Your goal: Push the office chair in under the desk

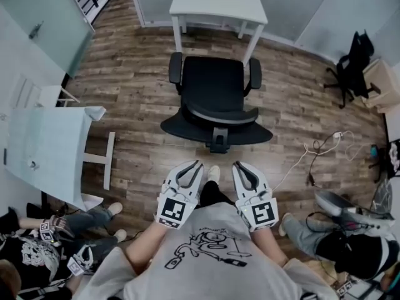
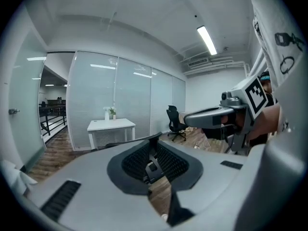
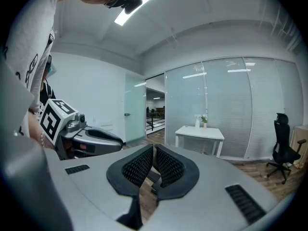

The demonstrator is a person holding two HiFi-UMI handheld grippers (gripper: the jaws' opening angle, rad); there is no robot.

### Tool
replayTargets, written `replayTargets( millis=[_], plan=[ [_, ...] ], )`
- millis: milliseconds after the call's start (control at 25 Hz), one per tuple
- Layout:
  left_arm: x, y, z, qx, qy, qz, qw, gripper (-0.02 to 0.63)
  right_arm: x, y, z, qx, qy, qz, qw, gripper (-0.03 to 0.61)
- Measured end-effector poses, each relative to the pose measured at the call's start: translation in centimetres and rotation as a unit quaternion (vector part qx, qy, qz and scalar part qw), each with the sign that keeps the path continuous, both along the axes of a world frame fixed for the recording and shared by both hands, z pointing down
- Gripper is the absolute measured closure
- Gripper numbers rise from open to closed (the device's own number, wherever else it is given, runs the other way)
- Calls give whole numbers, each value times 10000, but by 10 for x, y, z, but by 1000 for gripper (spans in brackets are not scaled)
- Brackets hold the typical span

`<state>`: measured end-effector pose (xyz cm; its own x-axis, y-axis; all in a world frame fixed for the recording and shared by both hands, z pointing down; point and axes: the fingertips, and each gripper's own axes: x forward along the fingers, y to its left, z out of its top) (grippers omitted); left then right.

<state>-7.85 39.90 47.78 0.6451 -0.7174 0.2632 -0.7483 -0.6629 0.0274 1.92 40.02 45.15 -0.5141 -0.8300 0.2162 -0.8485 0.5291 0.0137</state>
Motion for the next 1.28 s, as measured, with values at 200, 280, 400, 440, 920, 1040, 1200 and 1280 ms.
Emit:
replayTargets(
  millis=[200,280,400,440,920,1040,1200,1280],
  plan=[
    [10,-25,39,40,-883,282,9957,488,14,-23,25,-77,795,-177,9966,537],
    [13,-35,61,8,-1264,449,9910,471,20,-31,38,-185,1097,-267,9934,534],
    [14,-51,93,-10,-1964,701,9780,463,28,-45,59,-345,1558,-458,9861,487],
    [14,-55,104,-5,-2241,786,9714,445,31,-49,67,-387,1753,-548,9822,473],
    [-5,-86,212,158,-4692,1818,8640,322,63,-78,194,-979,4063,-1526,8956,344],
    [-7,-93,228,160,-4937,1885,8488,327,76,-83,224,-1157,4472,-1655,8713,339],
    [-6,-106,233,305,-5134,1897,8364,451,84,-92,240,-1122,4740,-1698,8567,339],
    [-6,-107,239,253,-5204,2014,8295,457,85,-94,245,-1231,4723,-1763,8548,364]
  ],
)
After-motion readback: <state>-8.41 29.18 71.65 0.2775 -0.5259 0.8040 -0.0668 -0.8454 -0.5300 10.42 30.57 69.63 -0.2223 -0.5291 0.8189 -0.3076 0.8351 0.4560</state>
